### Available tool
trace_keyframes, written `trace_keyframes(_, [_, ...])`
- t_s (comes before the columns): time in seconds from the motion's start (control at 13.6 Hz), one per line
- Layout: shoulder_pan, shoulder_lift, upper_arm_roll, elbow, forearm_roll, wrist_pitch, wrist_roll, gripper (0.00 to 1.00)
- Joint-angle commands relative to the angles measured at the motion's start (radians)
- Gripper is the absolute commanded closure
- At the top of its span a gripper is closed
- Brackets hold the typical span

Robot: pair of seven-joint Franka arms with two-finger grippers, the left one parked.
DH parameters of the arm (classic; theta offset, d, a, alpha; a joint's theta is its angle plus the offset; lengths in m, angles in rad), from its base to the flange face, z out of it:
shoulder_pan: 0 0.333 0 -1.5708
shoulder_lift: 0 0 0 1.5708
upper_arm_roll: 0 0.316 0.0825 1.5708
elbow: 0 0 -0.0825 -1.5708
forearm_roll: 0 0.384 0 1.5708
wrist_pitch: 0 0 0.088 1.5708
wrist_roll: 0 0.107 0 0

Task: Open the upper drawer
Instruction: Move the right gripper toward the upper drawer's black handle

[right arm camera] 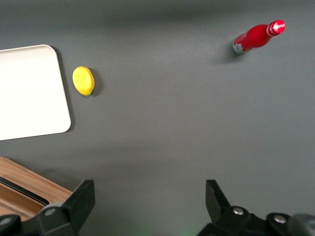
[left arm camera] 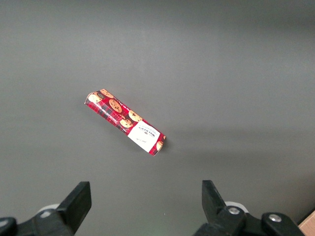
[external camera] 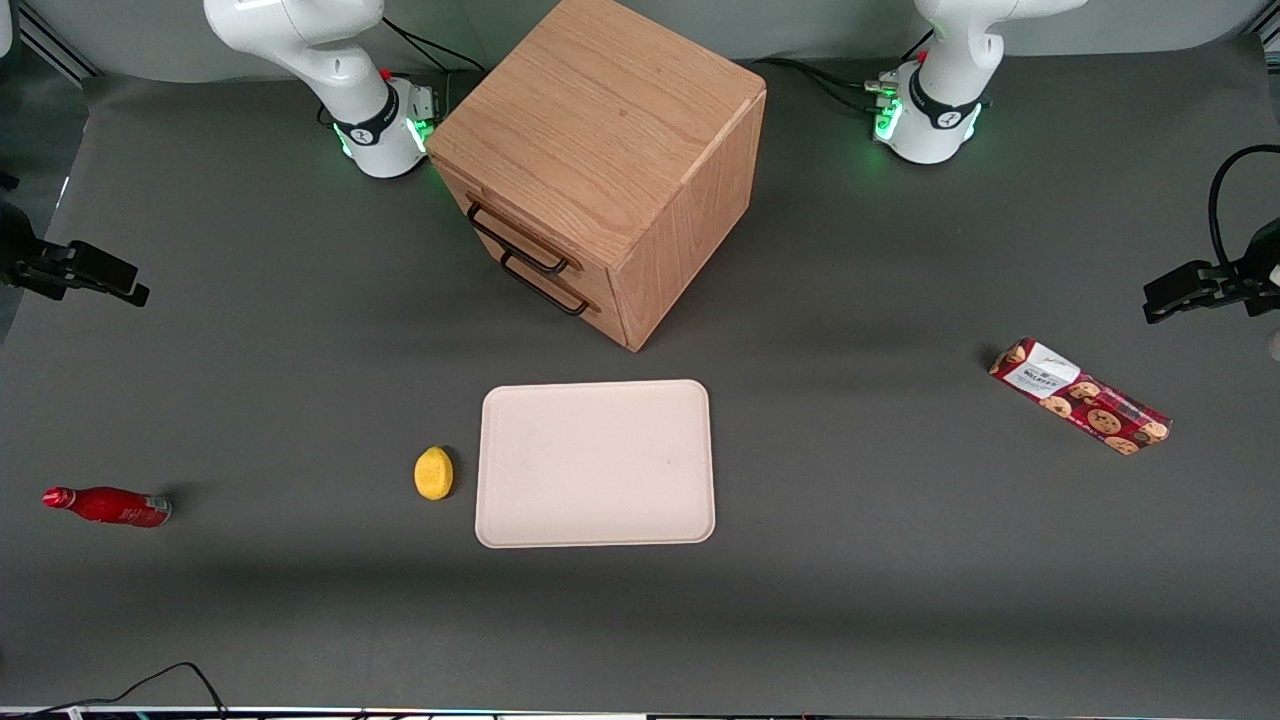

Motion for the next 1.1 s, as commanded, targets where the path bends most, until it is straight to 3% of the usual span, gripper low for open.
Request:
trace_keyframes(0.0, [0.008,0.022,-0.006,0.031,-0.013,-0.003,0.017,0.00])
trace_keyframes(0.29, [0.011,0.020,0.006,0.028,-0.004,-0.007,0.015,0.00])
trace_keyframes(0.66, [0.008,0.014,0.127,-0.003,0.077,-0.029,0.000,0.00])
trace_keyframes(0.88, [0.008,0.009,0.230,-0.043,0.080,-0.030,-0.079,0.00])
trace_keyframes(1.03, [0.007,0.008,0.273,-0.070,0.094,-0.030,-0.248,0.00])
